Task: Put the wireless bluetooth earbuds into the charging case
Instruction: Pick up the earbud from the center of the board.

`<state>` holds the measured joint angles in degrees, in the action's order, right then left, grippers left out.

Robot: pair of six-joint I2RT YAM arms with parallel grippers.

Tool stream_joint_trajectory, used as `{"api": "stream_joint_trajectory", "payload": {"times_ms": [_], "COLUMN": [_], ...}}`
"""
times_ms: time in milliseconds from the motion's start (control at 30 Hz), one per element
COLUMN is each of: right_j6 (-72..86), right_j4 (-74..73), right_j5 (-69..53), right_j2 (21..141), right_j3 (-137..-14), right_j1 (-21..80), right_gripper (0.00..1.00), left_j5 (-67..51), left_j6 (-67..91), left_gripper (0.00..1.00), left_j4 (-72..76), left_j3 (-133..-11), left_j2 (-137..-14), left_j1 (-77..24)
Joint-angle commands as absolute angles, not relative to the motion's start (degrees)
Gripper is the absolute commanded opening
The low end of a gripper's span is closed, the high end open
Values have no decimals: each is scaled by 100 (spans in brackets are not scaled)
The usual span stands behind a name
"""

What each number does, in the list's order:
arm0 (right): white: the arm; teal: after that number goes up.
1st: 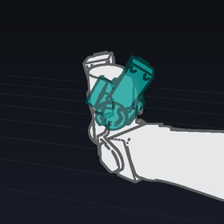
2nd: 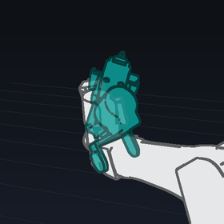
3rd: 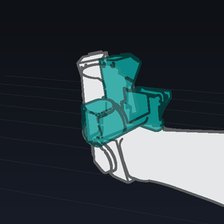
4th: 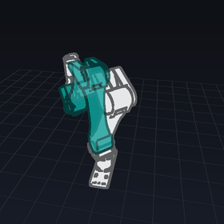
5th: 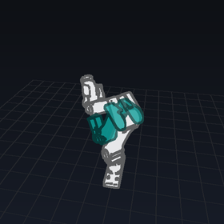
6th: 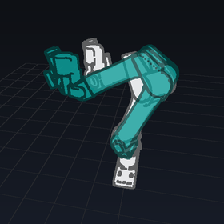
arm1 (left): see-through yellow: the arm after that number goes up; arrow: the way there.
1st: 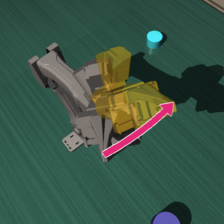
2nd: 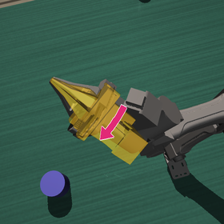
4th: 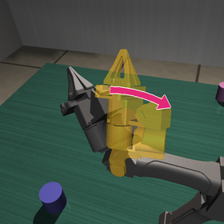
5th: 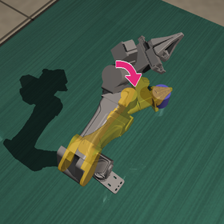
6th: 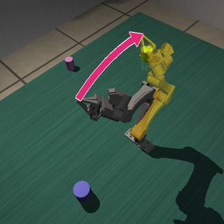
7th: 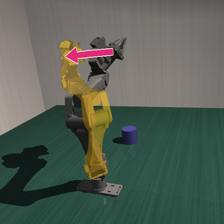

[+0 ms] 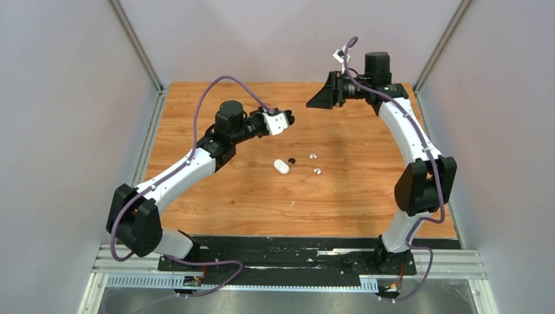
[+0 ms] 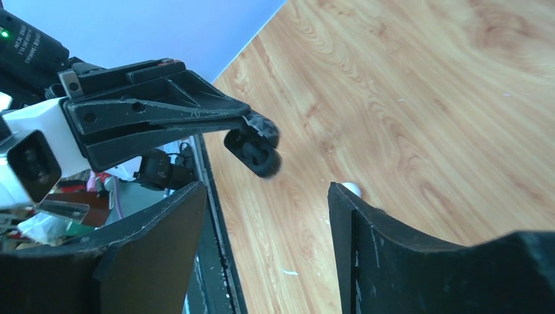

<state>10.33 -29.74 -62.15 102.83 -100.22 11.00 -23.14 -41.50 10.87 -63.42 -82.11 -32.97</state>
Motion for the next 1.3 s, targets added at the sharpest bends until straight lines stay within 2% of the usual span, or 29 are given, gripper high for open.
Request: {"api": "stream_joint_trajectory", "payload": {"times_ms": [0,100,233,600,900,1100,1267], "right_j6": [209,-372,-720,-2039,-4381,-4706,-3784], "right_j4": [-2912,-3026,-3312,-3817,-3931,-3929,-3933], "right_j5": [-6251,-5554,-5036,-4480,-4469,-4186,-4149], "right_j2": [9960,10070,10540,11716,11794,12011,12342], "right_j3": [-9751,-9359,-9303,-9526,-9099,-9170,-9535], "right_j1": [782,787,981,1792,2185,2295,2296], "right_gripper": [65,58,54,52,53,53,53], "left_j5": [-1858,-1733,-1531,-1359,-1404,-1433,-1444], "left_j6": [-4077,-3842,-3407,-3151,-3142,-3046,-2984], "left_gripper": [0,0,0,0,0,0,0], "left_j4": [911,576,152,-461,-792,-762,-714], "left_j3": [-6130,-6012,-5965,-5877,-5947,-5966,-6002], "left_j2": [-7749,-7486,-7189,-6711,-6520,-6572,-6632], "left_j1": [-3255,-3136,-2984,-2630,-2531,-2523,-2524]}}
